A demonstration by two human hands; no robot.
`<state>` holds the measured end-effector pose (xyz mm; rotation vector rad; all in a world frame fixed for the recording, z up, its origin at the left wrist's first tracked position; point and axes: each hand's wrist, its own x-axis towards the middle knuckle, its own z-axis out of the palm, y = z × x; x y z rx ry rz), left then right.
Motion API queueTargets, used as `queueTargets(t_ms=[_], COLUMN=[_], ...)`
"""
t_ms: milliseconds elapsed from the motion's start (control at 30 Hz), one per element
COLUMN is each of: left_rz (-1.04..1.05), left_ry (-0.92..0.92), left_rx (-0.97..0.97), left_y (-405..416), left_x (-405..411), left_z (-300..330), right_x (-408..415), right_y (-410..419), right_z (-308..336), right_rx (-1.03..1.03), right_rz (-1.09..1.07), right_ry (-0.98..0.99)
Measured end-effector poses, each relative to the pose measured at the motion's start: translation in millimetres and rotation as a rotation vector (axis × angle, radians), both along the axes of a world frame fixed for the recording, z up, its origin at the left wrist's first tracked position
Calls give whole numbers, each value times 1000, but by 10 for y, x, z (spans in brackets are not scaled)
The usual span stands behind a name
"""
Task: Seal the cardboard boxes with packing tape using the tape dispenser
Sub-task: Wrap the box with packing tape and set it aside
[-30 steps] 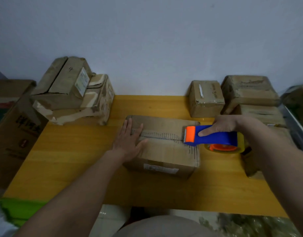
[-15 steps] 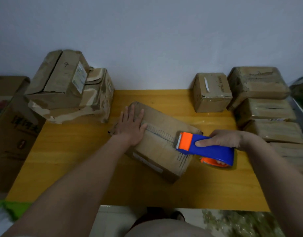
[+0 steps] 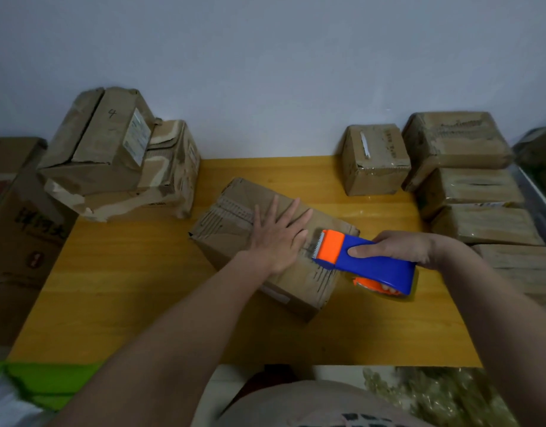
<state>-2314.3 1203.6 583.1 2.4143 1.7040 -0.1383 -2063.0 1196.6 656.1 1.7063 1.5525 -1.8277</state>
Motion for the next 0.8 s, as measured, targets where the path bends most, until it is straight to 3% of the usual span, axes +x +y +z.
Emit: queueTargets(t_ms=[800], left_rz=[53], left_ry=[36], left_rx=[-39], left_y=[-32], left_x=[69], left_z=[-71], right_x=[723], right_y=[-468], right_z=[-217], right_rx=[-142], right_rz=[-55], right_ry=[18])
